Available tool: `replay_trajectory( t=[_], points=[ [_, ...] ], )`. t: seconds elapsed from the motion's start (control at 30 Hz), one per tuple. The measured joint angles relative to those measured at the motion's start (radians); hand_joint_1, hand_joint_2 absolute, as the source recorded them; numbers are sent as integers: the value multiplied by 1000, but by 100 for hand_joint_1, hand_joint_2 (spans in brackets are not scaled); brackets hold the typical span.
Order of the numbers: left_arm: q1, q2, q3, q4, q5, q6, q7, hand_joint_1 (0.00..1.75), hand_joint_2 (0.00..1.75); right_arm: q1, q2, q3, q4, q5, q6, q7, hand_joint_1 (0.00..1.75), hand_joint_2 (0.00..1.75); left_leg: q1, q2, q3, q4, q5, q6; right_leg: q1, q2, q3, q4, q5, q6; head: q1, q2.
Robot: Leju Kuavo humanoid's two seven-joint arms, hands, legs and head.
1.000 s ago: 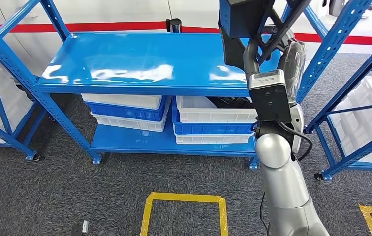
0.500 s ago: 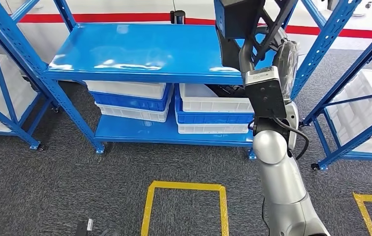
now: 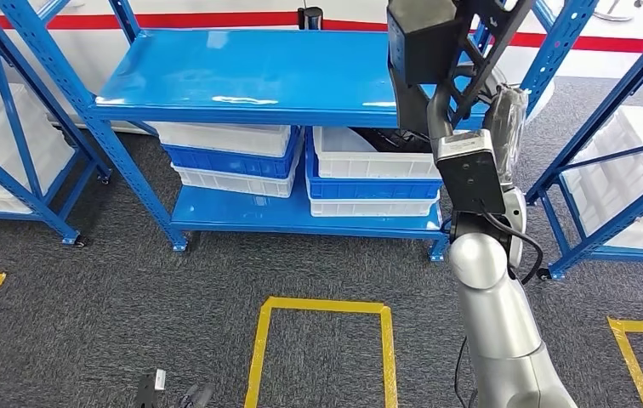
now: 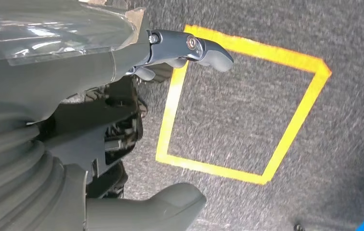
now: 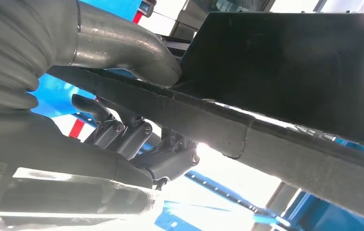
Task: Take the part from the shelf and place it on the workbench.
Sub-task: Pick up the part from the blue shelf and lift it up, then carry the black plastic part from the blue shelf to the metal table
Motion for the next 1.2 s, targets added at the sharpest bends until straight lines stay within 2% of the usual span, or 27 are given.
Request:
replay_trajectory(
  t=[0.03,0.1,0.13,0.17,0.2,0.23,0.27,0.33,0.4,0.47,0.5,0.53,0.6,0.67,0.7,0.73,0.77,0.8,0.83,0.9,0.93,1.0,1.03,1.07,1.13,1.17,1.2],
  points=[
    [-2,-2,0,0,-5,2,3,0,175,8,1,-2,-1,1,-2,-2,175,175,1,-2,-9,18,-23,-6,-6,-1,-5,0,8,-11,-2,0],
    [-5,-5,-1,0,-22,14,9,0,175,23,3,-6,-4,3,-2,-3,175,175,7,-4,-40,118,-114,-17,-14,-4,-18,2,24,-27,-6,0],
    [-6,-6,-1,0,-30,21,13,0,175,31,4,-9,-6,4,-2,-3,175,175,10,-4,-58,190,-161,-21,-14,-4,-28,5,31,-31,-9,0],
    [-6,-7,-2,0,-35,26,15,0,175,40,4,-12,-8,3,-2,-3,175,175,12,-4,-71,254,-191,-25,-13,-5,-40,8,37,-30,-10,0],
    [-6,-7,-2,0,-39,29,17,0,175,49,4,-15,-9,-1,-2,-3,175,175,15,-4,-73,294,-199,-28,-13,-5,-52,12,43,-29,-10,0],
    [-6,-7,-3,0,-43,30,19,0,175,59,5,-19,-11,-9,-1,-4,175,175,17,-4,-58,302,-186,-30,-13,-5,-65,17,49,-27,-10,0],
    [-6,-6,-4,-1,-45,30,21,0,175,68,6,-23,-13,-23,2,-6,175,175,18,-4,-26,272,-160,-30,-14,-4,-77,24,54,-24,-10,0],
    [-6,-6,-5,-1,-40,25,21,0,175,84,10,-33,-19,-60,14,-13,175,175,19,-5,69,145,-128,-29,-14,-3,-98,37,63,-15,-11,0],
    [-7,-5,-5,-2,-32,18,21,0,175,96,17,-43,-22,-96,30,-21,175,175,15,-9,131,47,-138,-25,-12,-3,-110,43,74,-1,-11,0],
    [-6,-6,-5,-3,-39,23,20,0,175,107,27,-51,-23,-124,45,-26,175,175,8,-11,133,25,-139,-14,-8,-3,-116,41,90,16,-10,0],
    [-6,-7,-7,-3,-50,31,20,0,175,112,30,-56,-22,-134,49,-27,175,175,7,-8,126,23,-131,-3,-9,-3,-122,44,91,21,-12,0],
    [-6,-8,-10,-3,-63,41,19,0,175,117,33,-60,-22,-139,52,-28,175,175,7,-6,116,20,-119,11,-8,-2,-133,57,76,22,-11,0],
    [-6,-11,-18,-3,-85,58,20,0,175,123,37,-69,-22,-144,54,-28,175,175,7,-2,91,15,-93,34,-8,-1,-166,137,-1,10,-8,0],
    [-6,-12,-27,-3,-101,70,22,0,175,127,40,-75,-23,-144,59,-28,175,175,4,0,59,16,-68,42,-7,-1,-195,266,-80,2,-2,0],
    [-6,-12,-32,-3,-113,78,26,0,175,130,40,-78,-23,-144,63,-28,175,175,2,0,42,16,-55,42,-6,-1,-197,316,-94,7,-1,0],
    [-6,-12,-39,-3,-126,84,31,0,175,133,41,-79,-23,-144,67,-28,175,175,1,1,26,17,-42,42,-5,-1,-186,338,-86,15,0,0],
    [-6,-12,-47,-3,-136,89,37,0,175,136,42,-81,-24,-143,70,-27,175,175,-1,1,10,17,-29,41,-5,-1,-161,328,-65,24,0,0],
    [-6,-12,-53,-3,-140,89,42,0,175,137,44,-82,-27,-141,73,-26,175,175,-2,1,-6,18,-16,39,-4,-1,-119,284,-43,29,0,0],
    [-6,-12,-57,-3,-137,86,46,0,175,138,47,-83,-31,-140,77,-26,175,175,-3,1,-19,19,-4,35,-2,-1,-63,215,-34,27,1,0],
    [-5,-12,-58,-3,-125,74,51,0,175,138,55,-83,-44,-138,83,-26,175,175,-7,1,-36,19,19,27,5,1,36,64,-53,12,-1,0],
    [-4,-12,-58,-3,-124,70,51,0,175,138,59,-83,-50,-137,85,-26,175,175,-7,1,-39,16,31,21,9,1,59,20,-64,4,-2,0],
    [-1,-10,-59,-3,-135,66,48,0,175,138,63,-83,-56,-138,87,-25,175,175,-5,-1,-46,8,50,10,6,1,50,2,-53,-9,-5,0],
    [2,-9,-59,-3,-142,65,46,0,175,138,64,-84,-58,-141,88,-25,175,175,-3,-2,-53,15,36,3,1,0,42,2,-41,-19,-6,0],
    [4,-9,-60,-3,-147,65,44,0,175,137,66,-84,-60,-143,89,-25,175,175,0,-3,-64,39,2,-3,-3,-2,33,1,-27,-30,-9,0],
    [7,-8,-62,-3,-151,63,43,0,175,134,69,-84,-67,-149,92,-24,175,175,6,-4,-95,150,-109,-16,-5,-4,10,2,1,-44,-13,0],
    [7,-8,-63,-3,-152,62,43,0,175,133,70,-84,-70,-152,93,-24,175,175,10,-4,-108,223,-152,-23,-5,-5,-6,3,15,-46,-14,0],
    [7,-8,-64,-3,-153,60,43,0,175,132,70,-85,-71,-154,95,-24,175,175,14,-4,-115,286,-170,-29,-5,-5,-22,6,27,-45,-15,0]
  ],
)
